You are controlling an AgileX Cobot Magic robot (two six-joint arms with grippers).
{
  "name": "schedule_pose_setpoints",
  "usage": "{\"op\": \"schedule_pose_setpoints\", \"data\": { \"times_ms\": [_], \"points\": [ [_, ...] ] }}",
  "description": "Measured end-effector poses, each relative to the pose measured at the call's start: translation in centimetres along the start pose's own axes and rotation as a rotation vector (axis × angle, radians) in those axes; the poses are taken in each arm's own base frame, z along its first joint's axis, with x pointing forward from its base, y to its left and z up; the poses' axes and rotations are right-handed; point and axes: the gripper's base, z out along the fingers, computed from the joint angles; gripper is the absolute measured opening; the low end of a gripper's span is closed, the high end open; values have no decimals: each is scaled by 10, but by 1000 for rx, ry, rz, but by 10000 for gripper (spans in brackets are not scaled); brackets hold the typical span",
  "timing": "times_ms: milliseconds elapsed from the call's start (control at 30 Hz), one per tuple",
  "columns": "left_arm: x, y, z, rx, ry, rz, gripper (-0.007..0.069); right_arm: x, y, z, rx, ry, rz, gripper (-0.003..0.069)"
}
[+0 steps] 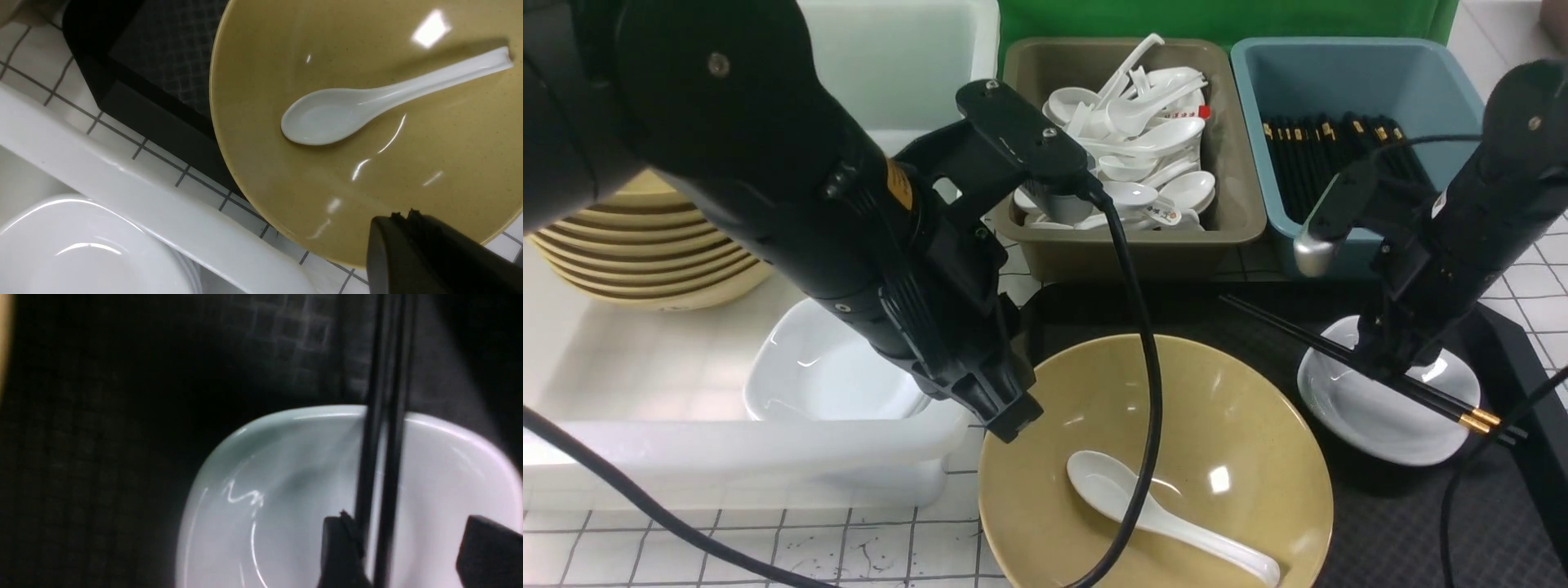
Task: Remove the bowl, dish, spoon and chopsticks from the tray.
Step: Use the right arm to grab the chopsticks, then use the right arm to put the chopsticks into the small storage box on the right
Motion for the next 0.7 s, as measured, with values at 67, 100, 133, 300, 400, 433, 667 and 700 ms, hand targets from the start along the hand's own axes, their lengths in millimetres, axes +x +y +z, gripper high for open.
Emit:
{"op": "schedule_pose_setpoints", "data": {
  "times_ms": [67, 100, 133, 300, 400, 433, 667, 700],
  "points": [
    [0, 0, 0, -2, 0, 1, -13, 0, -1, 8, -14, 16, 1, 391],
    [0, 0, 0, -3, 0, 1, -13, 0, -1, 11, -19, 21, 2, 382],
    [0, 0, 0, -5, 0, 2, -13, 0, -1, 13, -20, 24, 2, 376],
    [0, 2, 0, -20, 3, 10, -13, 0, -2, 16, -25, 31, 1, 254],
    [0, 2, 0, -23, -3, 10, -13, 1, 0, 12, -28, 32, 1, 158],
    [-1, 2, 0, -26, -12, 10, -13, 2, 1, 8, -28, 32, 0, 159],
    [-9, 5, -1, -60, -101, -11, -13, 7, 16, -39, -19, 10, -16, 159],
    [-12, 6, 0, -66, -126, -26, -13, 7, 18, -47, -12, 2, -14, 159]
  ]
}}
